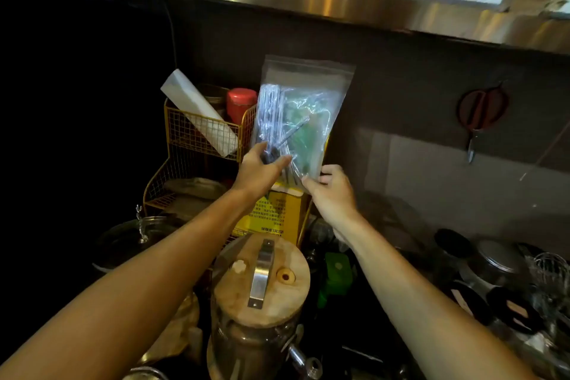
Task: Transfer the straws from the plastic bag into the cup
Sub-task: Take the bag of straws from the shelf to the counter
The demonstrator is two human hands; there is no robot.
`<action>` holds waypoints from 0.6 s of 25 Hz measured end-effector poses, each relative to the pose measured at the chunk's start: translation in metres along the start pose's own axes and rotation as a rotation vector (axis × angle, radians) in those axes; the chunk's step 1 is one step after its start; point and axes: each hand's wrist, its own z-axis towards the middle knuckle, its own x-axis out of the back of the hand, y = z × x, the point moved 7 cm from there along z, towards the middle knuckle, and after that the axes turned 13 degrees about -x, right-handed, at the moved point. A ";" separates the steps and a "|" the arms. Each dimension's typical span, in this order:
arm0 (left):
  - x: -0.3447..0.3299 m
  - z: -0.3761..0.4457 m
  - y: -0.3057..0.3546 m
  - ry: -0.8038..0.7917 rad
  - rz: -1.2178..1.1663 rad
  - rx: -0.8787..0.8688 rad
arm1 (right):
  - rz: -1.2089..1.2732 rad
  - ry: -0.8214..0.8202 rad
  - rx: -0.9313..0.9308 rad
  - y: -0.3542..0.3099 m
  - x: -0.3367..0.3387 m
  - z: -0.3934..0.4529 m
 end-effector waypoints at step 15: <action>0.012 0.001 -0.001 0.052 0.021 -0.075 | -0.063 0.008 0.208 -0.027 -0.020 -0.014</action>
